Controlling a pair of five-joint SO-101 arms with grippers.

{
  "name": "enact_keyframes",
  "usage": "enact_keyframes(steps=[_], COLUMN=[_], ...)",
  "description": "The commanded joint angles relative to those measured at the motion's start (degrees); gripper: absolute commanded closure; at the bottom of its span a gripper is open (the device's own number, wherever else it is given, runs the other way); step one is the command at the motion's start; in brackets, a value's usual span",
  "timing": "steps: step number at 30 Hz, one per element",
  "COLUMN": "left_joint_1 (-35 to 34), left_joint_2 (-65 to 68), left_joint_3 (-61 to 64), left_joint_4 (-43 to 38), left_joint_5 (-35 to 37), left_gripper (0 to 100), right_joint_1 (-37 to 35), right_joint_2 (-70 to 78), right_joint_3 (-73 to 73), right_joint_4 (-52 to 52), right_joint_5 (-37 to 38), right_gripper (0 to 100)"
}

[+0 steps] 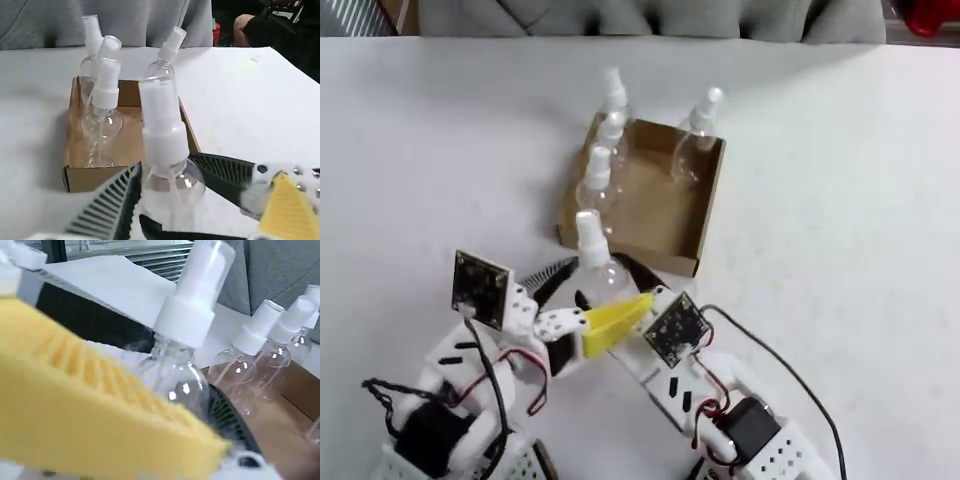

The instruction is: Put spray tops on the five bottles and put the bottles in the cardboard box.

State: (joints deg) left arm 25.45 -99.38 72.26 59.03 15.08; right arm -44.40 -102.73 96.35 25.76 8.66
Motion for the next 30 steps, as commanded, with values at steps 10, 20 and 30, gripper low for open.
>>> enact_keyframes(steps=[10,20,30], left_joint_1=[0.40,0.31,0.31], left_joint_2=[0.40,-3.74,-5.67], left_joint_3=[-15.91,-17.14,-16.44], left_joint_4=[17.32,18.90,18.90], left_joint_5=[-0.26,-0.26,-8.26], left_gripper=[62,80,97], right_joint_1=[3.91,4.79,5.05], right_joint_2=[-0.57,-0.57,-0.57], right_joint_3=[0.35,0.18,0.18], right_joint_4=[-1.80,-1.80,-1.80], right_joint_5=[0.18,0.18,0.18], right_gripper=[98.2,98.2,98.2])
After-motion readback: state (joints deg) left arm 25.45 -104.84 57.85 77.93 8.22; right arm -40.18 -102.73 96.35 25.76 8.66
